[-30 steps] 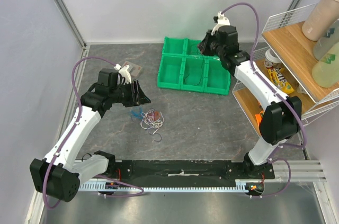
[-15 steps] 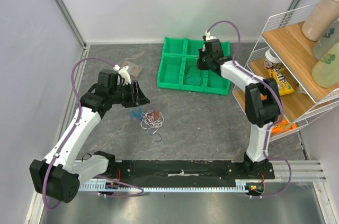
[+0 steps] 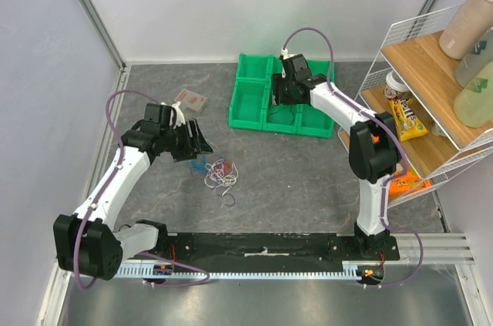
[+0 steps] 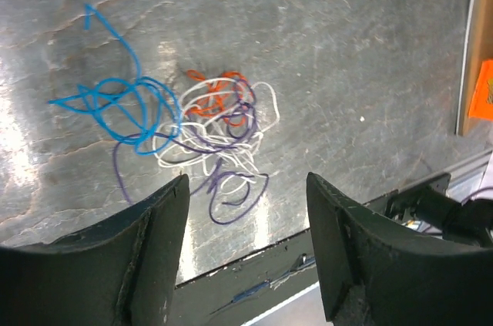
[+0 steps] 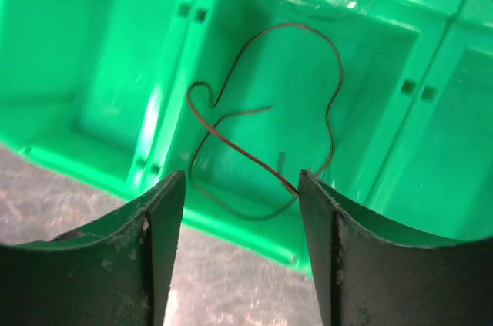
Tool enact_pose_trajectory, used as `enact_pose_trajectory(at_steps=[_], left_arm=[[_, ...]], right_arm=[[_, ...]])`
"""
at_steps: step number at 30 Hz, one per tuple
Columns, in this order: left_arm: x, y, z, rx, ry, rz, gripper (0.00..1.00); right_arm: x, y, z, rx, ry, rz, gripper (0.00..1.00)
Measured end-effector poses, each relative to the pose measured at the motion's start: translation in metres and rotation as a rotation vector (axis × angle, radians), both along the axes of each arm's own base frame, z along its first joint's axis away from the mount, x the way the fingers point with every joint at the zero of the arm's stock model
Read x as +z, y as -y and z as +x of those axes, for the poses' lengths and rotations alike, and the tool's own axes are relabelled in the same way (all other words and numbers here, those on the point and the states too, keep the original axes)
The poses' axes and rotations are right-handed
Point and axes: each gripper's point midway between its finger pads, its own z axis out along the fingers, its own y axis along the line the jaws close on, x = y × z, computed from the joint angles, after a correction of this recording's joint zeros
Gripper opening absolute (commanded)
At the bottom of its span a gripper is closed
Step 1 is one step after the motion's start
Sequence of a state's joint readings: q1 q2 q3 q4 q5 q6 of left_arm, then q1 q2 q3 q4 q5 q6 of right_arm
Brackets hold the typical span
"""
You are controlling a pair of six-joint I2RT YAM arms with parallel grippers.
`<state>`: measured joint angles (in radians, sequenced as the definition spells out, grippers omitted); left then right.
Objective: Untangle the cables
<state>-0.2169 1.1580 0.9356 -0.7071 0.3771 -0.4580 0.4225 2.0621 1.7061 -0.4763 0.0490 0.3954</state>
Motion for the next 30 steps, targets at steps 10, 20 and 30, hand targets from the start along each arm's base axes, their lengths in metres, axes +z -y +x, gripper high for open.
enact_pose_trajectory(at_steps=[10, 20, 30], left_arm=[[-0.066, -0.014, 0.012, 0.103, -0.231, -0.048, 0.68], [-0.091, 0.0, 0.018, 0.075, -0.321, -0.115, 0.07], [-0.044, 0.001, 0.009, 0.052, -0.189, -0.145, 0.02]], right_arm=[[0.02, -0.058, -0.145, 0.271, -0.041, 0.008, 0.75], [0.002, -0.09, -0.195, 0.495, -0.16, 0.147, 0.69], [-0.036, -0.162, -0.242, 0.637, -0.267, 0.279, 0.56]])
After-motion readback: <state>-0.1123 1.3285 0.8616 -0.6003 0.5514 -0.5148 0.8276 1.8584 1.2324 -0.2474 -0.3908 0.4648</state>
